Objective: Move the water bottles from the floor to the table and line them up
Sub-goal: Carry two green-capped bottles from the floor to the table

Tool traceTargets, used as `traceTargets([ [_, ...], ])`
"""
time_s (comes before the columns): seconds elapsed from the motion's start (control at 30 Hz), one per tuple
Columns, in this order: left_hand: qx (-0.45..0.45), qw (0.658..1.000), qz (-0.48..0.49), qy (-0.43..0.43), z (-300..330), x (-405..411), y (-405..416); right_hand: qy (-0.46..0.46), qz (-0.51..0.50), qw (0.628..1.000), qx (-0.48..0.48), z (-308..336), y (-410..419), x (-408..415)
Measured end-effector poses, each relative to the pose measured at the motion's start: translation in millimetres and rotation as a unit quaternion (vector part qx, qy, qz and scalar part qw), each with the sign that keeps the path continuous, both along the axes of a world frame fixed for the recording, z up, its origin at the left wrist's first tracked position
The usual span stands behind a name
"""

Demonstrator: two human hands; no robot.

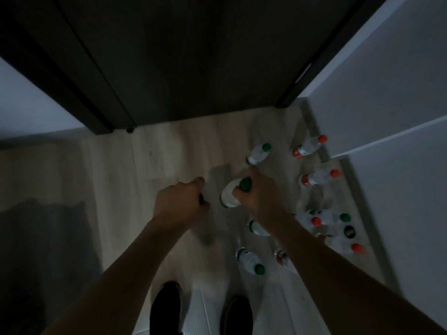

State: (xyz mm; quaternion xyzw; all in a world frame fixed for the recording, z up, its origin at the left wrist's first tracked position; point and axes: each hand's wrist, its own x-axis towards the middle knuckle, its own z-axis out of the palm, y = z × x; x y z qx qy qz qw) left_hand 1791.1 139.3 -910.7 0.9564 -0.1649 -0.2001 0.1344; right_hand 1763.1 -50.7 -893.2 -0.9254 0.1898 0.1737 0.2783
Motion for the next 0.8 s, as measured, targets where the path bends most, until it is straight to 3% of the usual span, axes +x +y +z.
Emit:
traceTargets([
  [0.33, -0.106, 0.991, 0.025, -0.08, 352, -18, -52, -0.167, -0.081, 0.982, 0.034, 345, -35, -69],
  [0.5, -0.162, 0.978, 0.042, -0.126, 502, -59, -75, -0.209, -0.122, 0.97, 0.031, 474, -61, -119],
  [0.63, -0.214, 0.964, 0.033, -0.158, 568, -96, -92, -0.27, -0.153, 0.951, 0.001, 527, -80, -163],
  [0.8, -0.264, 0.948, 0.016, -0.176, 600, -118, -120, -0.262, -0.23, 0.937, -0.009, 563, -106, -199],
])
